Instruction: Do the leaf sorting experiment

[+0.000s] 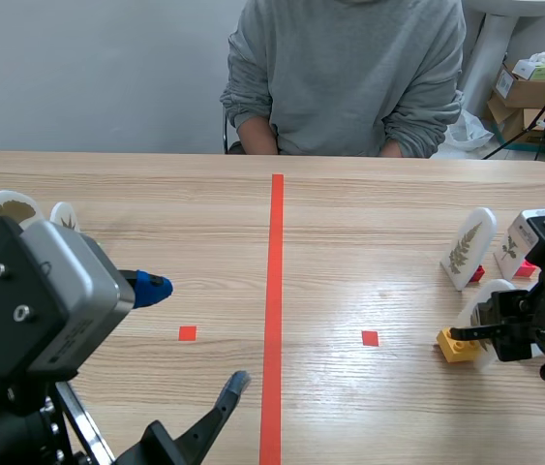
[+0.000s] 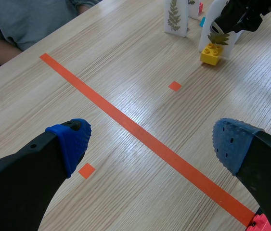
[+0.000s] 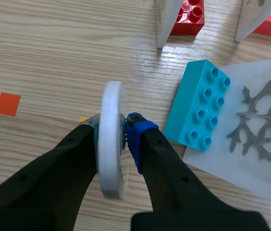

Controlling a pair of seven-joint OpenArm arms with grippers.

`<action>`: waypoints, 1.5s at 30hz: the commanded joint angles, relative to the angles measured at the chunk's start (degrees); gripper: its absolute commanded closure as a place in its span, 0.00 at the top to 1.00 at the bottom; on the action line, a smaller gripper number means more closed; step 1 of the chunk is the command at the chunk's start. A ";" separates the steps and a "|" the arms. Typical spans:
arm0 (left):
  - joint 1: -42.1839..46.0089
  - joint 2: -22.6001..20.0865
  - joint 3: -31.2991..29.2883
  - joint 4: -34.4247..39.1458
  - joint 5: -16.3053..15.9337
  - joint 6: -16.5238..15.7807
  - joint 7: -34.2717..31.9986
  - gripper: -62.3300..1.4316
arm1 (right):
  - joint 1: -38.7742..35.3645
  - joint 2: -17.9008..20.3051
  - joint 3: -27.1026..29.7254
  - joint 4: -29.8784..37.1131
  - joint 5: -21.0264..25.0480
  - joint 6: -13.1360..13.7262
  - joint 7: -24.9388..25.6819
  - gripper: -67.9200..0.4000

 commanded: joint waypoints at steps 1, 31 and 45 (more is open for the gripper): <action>0.44 0.31 -0.15 0.39 -0.35 -0.13 -0.76 0.87 | 0.52 0.13 0.13 0.37 0.15 -0.20 0.22 0.21; 0.44 0.28 -0.15 0.39 -0.37 -0.11 -0.90 0.87 | -11.89 1.60 16.48 27.87 14.08 21.84 -2.60 0.79; 0.28 0.31 -0.15 0.39 -1.84 -0.09 -4.48 0.87 | -10.45 5.97 5.33 38.69 20.96 23.72 -6.38 0.79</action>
